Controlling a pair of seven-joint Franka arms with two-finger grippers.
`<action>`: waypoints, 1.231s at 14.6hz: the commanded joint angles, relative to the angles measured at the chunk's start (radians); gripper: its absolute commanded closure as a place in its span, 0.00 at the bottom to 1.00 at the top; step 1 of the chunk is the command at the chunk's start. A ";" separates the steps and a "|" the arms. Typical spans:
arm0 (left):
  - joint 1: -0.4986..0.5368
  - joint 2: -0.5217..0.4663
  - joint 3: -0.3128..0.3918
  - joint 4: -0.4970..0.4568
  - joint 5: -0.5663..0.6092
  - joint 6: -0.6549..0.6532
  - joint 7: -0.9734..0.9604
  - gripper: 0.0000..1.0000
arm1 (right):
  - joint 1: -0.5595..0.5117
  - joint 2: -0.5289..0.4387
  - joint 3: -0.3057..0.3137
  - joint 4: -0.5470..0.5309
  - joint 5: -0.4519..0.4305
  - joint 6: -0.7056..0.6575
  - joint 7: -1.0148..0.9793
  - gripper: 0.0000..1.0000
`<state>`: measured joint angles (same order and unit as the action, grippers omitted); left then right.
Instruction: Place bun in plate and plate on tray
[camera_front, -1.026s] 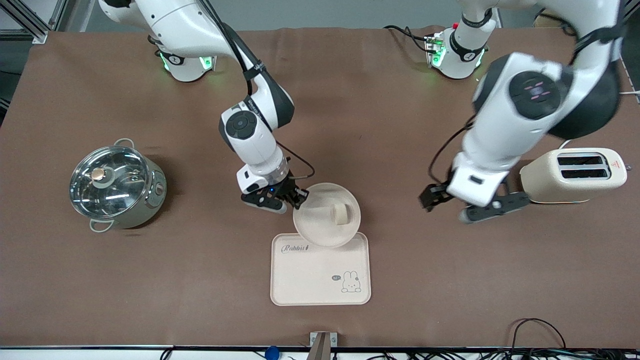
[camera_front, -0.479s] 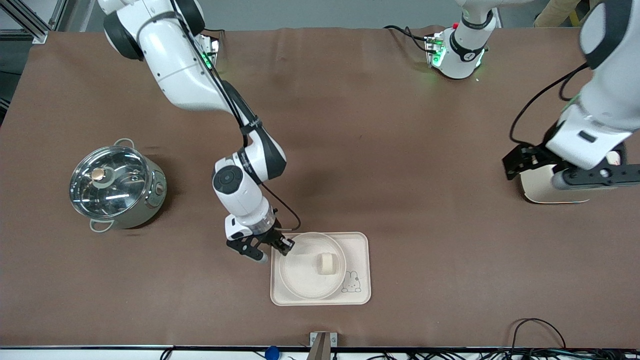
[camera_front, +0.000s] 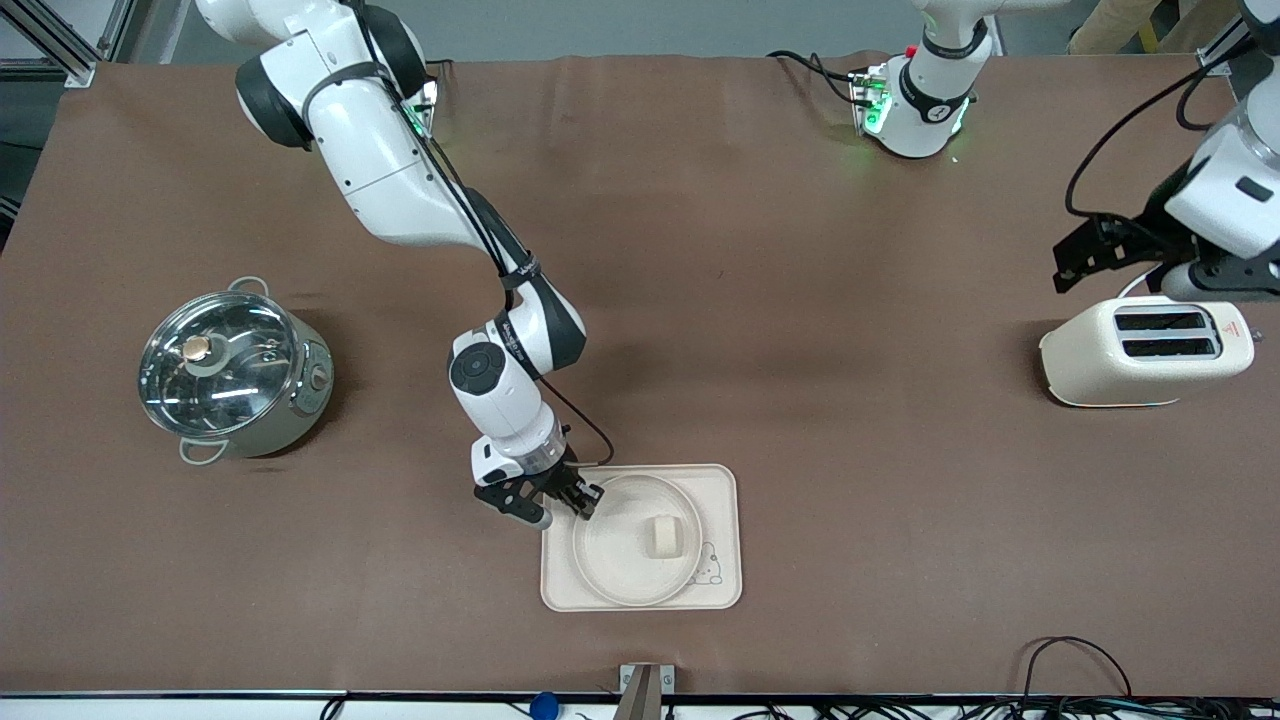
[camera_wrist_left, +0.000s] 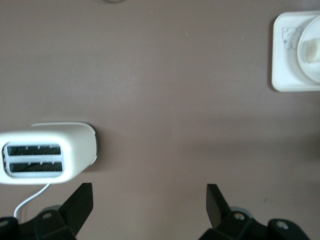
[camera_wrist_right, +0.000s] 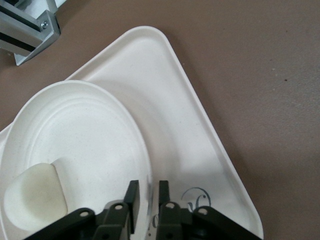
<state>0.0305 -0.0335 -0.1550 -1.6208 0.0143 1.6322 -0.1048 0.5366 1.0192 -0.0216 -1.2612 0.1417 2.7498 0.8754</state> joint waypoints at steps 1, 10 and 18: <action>-0.004 -0.049 0.015 -0.050 -0.017 -0.015 0.019 0.00 | -0.006 -0.005 0.005 0.019 0.001 -0.010 0.005 0.31; 0.003 -0.052 0.014 -0.036 -0.014 -0.051 0.020 0.00 | -0.079 -0.223 -0.006 -0.081 -0.014 -0.322 -0.094 0.00; 0.000 -0.051 0.006 -0.014 -0.016 -0.051 0.020 0.00 | -0.323 -0.672 -0.008 -0.357 -0.016 -0.576 -0.467 0.00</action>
<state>0.0278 -0.0742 -0.1476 -1.6422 0.0142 1.5933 -0.1039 0.2771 0.5251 -0.0505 -1.4278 0.1363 2.1811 0.5114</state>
